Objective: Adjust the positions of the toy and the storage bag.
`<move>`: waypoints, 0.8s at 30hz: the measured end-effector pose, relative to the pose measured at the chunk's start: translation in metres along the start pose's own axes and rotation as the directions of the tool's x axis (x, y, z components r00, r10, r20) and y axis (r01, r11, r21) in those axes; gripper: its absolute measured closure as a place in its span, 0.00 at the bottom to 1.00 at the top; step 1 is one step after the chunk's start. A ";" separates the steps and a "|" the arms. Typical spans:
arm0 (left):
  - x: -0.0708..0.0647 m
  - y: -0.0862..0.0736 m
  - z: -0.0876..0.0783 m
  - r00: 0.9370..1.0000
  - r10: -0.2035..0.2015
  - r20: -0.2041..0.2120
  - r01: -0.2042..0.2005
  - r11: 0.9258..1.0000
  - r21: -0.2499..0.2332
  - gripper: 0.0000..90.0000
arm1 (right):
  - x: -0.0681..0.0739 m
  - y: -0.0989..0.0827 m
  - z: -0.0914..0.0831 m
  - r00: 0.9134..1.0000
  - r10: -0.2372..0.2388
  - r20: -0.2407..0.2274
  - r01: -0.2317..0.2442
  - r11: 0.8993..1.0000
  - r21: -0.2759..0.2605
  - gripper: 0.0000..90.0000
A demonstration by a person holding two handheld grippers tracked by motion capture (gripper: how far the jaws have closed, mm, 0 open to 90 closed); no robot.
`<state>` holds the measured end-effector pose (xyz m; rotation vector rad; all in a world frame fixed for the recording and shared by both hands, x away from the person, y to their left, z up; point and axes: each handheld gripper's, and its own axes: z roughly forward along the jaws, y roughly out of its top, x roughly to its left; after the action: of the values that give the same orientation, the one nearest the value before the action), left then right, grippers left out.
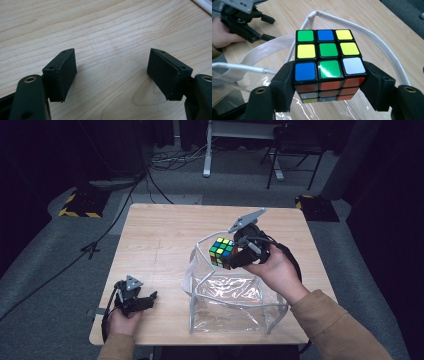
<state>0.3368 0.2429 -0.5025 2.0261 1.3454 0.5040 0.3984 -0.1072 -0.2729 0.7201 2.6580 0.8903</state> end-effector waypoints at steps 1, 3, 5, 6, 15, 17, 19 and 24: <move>0.000 0.000 0.000 1.000 0.000 0.000 0.000 1.000 0.000 0.27 | 0.000 0.001 0.003 1.000 0.003 0.005 -0.003 1.000 0.005 0.37; 0.000 0.000 0.000 1.000 0.002 -0.001 -0.002 1.000 0.000 0.27 | -0.001 0.002 0.009 1.000 0.017 0.012 -0.018 1.000 0.023 0.37; 0.000 0.000 0.000 1.000 0.001 0.002 -0.001 1.000 -0.001 0.27 | -0.002 0.002 0.014 0.999 0.031 0.016 -0.031 0.999 0.030 0.37; 0.000 0.000 0.000 1.000 0.001 0.002 -0.001 1.000 -0.001 0.27 | -0.003 0.001 0.016 0.999 0.035 0.021 -0.036 0.999 0.035 0.37; 0.000 0.000 0.000 1.000 0.003 0.002 -0.003 1.000 -0.002 0.27 | -0.001 -0.004 0.038 0.999 0.041 -0.013 -0.040 0.996 0.081 0.37; 0.000 0.000 0.000 1.000 0.004 0.001 -0.004 1.000 -0.003 0.27 | -0.003 -0.005 0.044 0.999 0.033 -0.019 -0.031 0.996 0.089 0.37; 0.000 0.000 0.000 1.000 0.003 0.001 -0.003 1.000 -0.002 0.27 | -0.004 -0.007 0.049 0.998 0.049 -0.030 -0.046 0.994 0.098 0.37; -0.001 0.000 0.000 1.000 0.006 -0.001 -0.006 1.000 -0.001 0.27 | -0.004 -0.010 0.057 0.997 0.060 -0.047 -0.053 0.990 0.129 0.37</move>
<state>0.3365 0.2424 -0.5025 2.0303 1.3391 0.5080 0.4196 -0.0875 -0.3237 0.8167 2.7726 0.7666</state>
